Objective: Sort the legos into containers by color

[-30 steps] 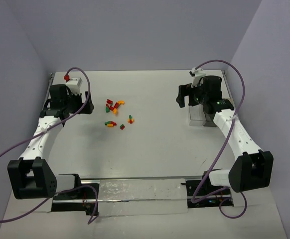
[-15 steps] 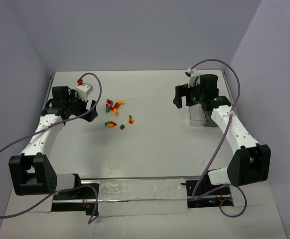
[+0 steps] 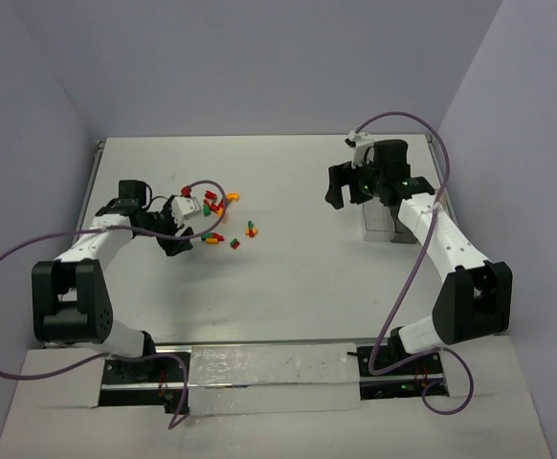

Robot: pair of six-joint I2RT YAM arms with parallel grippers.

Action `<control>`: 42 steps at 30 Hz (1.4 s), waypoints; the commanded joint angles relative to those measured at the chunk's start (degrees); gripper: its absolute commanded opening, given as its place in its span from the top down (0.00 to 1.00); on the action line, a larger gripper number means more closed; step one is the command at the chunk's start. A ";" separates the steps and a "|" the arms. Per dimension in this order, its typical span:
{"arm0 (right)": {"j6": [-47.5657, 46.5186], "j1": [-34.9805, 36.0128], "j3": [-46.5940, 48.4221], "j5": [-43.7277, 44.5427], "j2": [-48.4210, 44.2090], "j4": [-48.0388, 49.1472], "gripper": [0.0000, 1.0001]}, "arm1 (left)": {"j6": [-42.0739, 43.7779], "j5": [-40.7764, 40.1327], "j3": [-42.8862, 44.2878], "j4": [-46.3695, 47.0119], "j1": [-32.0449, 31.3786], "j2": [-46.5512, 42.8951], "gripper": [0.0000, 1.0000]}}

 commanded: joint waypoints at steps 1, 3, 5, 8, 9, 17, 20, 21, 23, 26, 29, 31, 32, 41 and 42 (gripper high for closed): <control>-0.94 0.56 3.25 -0.83 1.17 -1.10 0.00 | 10.59 6.63 1.57 2.98 0.18 4.16 0.24; -1.05 0.56 3.13 -0.83 1.36 -1.17 0.00 | 11.61 7.55 3.15 2.44 0.18 6.96 0.27; -1.18 0.56 2.77 -0.83 1.38 -1.12 0.00 | 12.50 8.69 5.26 1.37 0.18 10.19 0.30; -1.37 0.56 2.46 -0.83 1.45 -1.07 0.00 | 13.83 8.15 6.81 0.60 -0.34 12.21 0.36; -1.39 0.56 2.49 -0.83 1.57 -1.12 0.00 | 13.86 7.63 7.25 0.93 -0.69 12.73 0.37; -1.37 0.56 3.34 -1.36 2.60 -1.57 0.00 | 15.92 4.54 12.84 -2.74 -2.95 18.31 0.48; -1.53 0.56 3.59 -1.36 3.09 -1.80 0.00 | 17.41 3.29 13.98 -4.44 -4.23 19.53 0.49; -1.58 0.56 3.71 -1.36 3.23 -1.89 0.00 | 18.01 2.53 14.58 -5.41 -4.71 20.25 0.49; -1.69 0.56 3.87 -1.36 3.39 -2.00 0.00 | 19.06 1.47 15.43 -7.10 -5.59 21.26 0.50; -1.72 0.56 3.92 -1.36 3.56 -2.14 0.00 | 20.48 -0.10 16.07 -8.85 -6.91 22.21 0.50; -1.81 0.56 4.00 -1.36 3.74 -2.17 0.00 | 21.00 -1.03 16.53 -10.34 -7.81 22.94 0.51; -1.81 0.56 4.08 -1.36 3.78 -2.26 0.00 | 20.54 -1.79 16.62 -10.13 -8.33 23.24 0.53; -1.78 0.53 4.19 -1.39 3.89 -2.29 0.00 | 20.25 -2.28 16.81 -10.08 -8.51 23.49 0.55; -1.32 0.56 4.50 -2.08 4.27 -2.42 0.00 | 16.99 -5.24 16.46 -7.82 -9.50 24.23 0.71; -1.09 0.56 4.57 -2.17 4.28 -2.34 0.00 | 16.39 -5.40 16.29 -7.40 -9.58 24.06 0.73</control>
